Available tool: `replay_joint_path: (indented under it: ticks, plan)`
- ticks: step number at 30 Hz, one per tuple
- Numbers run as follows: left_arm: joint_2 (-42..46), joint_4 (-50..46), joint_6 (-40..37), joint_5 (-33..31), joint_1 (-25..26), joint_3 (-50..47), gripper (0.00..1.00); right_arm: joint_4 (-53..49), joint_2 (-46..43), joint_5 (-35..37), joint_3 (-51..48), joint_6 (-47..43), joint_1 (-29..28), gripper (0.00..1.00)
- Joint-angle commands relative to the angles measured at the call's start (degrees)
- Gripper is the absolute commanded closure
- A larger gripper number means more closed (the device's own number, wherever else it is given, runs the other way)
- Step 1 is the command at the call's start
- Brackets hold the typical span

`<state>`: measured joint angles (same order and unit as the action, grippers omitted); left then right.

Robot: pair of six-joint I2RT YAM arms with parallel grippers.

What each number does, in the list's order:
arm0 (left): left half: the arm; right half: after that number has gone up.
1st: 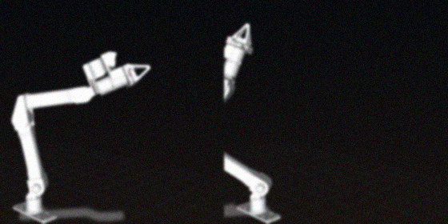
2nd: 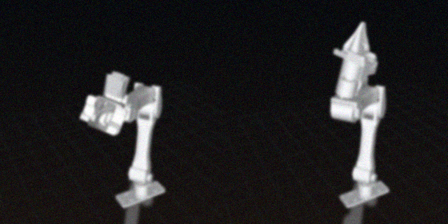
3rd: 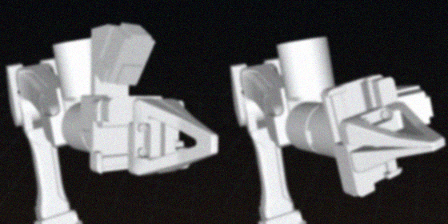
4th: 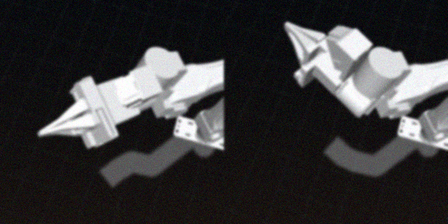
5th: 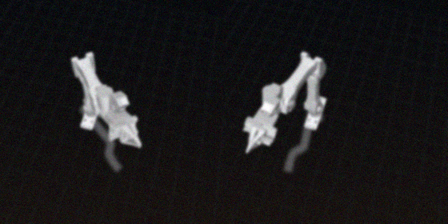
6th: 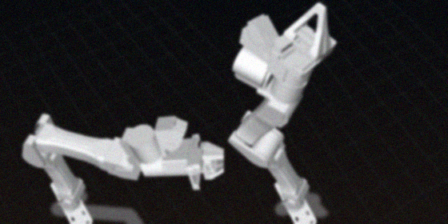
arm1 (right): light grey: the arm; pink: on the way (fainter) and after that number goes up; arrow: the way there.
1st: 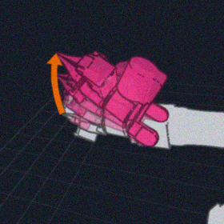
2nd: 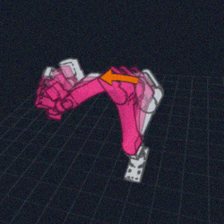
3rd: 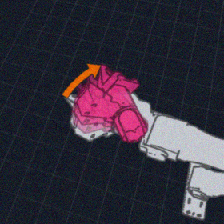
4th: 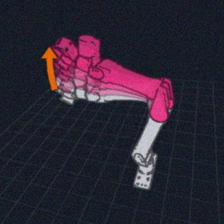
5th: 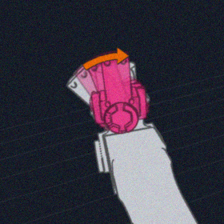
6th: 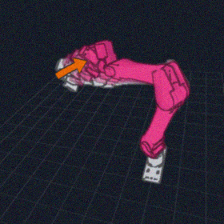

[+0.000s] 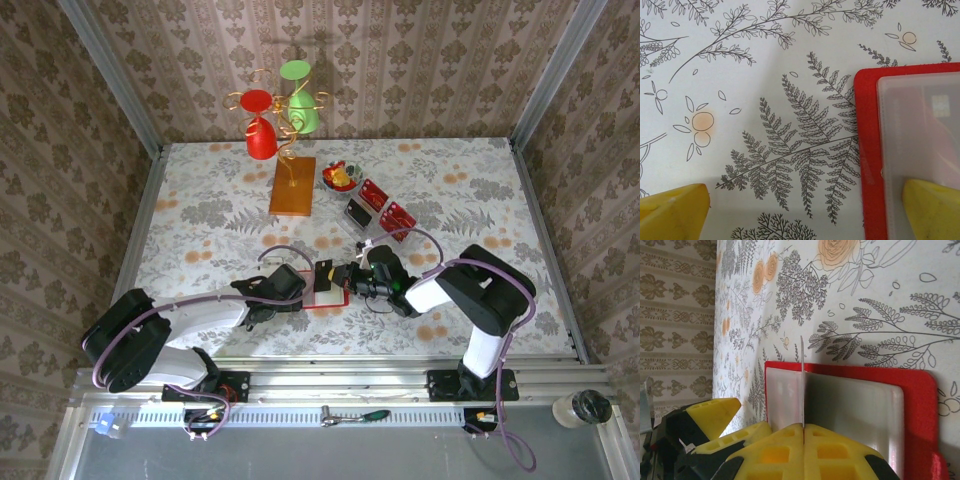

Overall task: Put the credit cards into the card holder
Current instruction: Insert the credit card into the card slot.

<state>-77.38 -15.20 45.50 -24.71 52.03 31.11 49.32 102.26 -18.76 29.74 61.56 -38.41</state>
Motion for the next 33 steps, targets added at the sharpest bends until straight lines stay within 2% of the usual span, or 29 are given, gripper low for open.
replay_joint_path:
  ticks: [1, 33]
  plan:
    - [0.48, -3.18, 0.82, -1.44, -0.05, -1.14, 0.00, 2.99, 1.29, -0.87, 0.23, 0.84, -0.35, 1.00]
    - [0.83, -3.45, 1.00, -1.50, -0.01, -1.20, 0.00, 4.74, 2.20, -2.16, -1.37, 1.78, -1.72, 1.00]
